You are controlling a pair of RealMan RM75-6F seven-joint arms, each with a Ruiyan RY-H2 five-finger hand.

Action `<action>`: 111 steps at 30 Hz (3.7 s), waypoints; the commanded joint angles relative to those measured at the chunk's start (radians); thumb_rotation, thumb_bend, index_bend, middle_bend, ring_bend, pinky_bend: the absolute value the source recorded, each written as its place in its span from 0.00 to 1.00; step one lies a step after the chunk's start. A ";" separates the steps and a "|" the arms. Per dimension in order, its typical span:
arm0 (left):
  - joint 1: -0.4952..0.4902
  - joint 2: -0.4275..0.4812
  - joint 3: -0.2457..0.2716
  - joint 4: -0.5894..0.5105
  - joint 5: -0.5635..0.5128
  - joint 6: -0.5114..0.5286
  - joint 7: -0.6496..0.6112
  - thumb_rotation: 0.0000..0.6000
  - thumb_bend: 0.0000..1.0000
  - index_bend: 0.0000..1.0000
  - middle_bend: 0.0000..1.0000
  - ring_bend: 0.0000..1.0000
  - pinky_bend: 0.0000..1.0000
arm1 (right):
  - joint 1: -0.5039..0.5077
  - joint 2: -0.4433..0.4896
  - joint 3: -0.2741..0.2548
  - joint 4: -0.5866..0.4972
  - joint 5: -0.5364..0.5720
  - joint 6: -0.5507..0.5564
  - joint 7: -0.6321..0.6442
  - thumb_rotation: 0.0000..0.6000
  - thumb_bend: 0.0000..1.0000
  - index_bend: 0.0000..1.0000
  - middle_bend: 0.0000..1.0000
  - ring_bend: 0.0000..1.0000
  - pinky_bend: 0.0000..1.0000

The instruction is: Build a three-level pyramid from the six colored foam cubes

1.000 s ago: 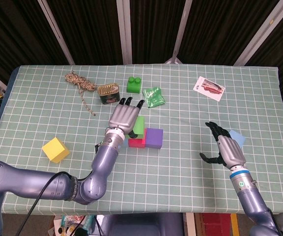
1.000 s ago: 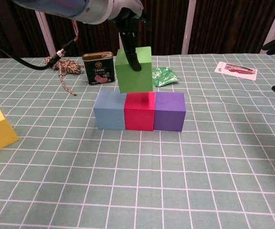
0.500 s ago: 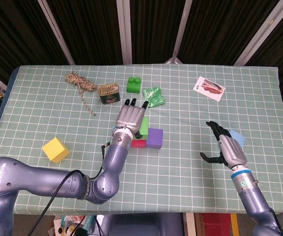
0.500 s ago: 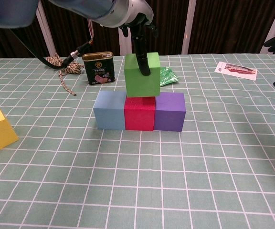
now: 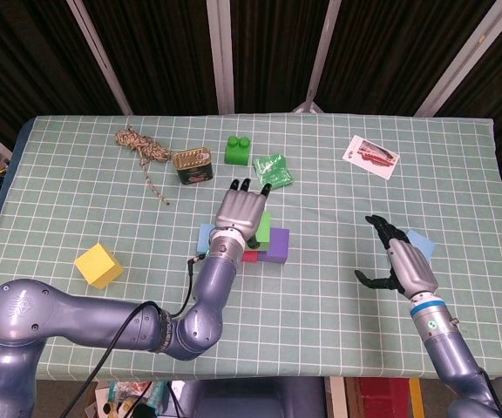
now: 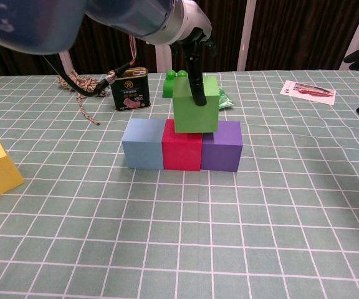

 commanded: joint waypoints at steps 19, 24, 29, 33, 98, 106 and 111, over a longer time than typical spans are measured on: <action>-0.018 -0.025 0.035 0.030 0.025 -0.032 -0.006 1.00 0.32 0.07 0.37 0.02 0.07 | -0.001 0.016 0.004 -0.007 -0.006 -0.017 0.035 1.00 0.31 0.00 0.00 0.00 0.00; -0.022 -0.037 0.037 0.040 0.031 -0.036 -0.012 1.00 0.32 0.07 0.37 0.02 0.07 | 0.000 0.018 0.005 -0.006 -0.005 -0.018 0.039 1.00 0.31 0.00 0.00 0.00 0.00; -0.026 -0.043 0.039 0.046 0.033 -0.036 -0.013 1.00 0.32 0.07 0.37 0.02 0.07 | 0.000 0.019 0.004 -0.007 -0.004 -0.020 0.043 1.00 0.31 0.00 0.00 0.00 0.00; -0.027 -0.046 0.040 0.046 0.035 -0.034 -0.014 1.00 0.32 0.07 0.36 0.02 0.07 | 0.001 0.020 0.003 -0.008 -0.006 -0.021 0.044 1.00 0.31 0.00 0.00 0.00 0.00; -0.015 -0.044 0.041 0.030 0.059 -0.039 -0.037 1.00 0.12 0.01 0.05 0.00 0.04 | 0.004 0.016 -0.004 -0.008 -0.001 -0.016 0.049 1.00 0.31 0.00 0.00 0.00 0.00; 0.008 -0.006 0.023 -0.021 0.087 -0.015 -0.076 1.00 0.10 0.00 0.04 0.00 0.04 | 0.004 0.016 -0.004 -0.005 0.001 -0.013 0.048 1.00 0.31 0.00 0.00 0.00 0.00; 0.049 0.060 0.013 -0.108 0.116 0.025 -0.109 1.00 0.10 0.00 0.05 0.00 0.04 | 0.004 0.017 -0.001 -0.002 0.005 -0.011 0.049 1.00 0.31 0.00 0.00 0.00 0.00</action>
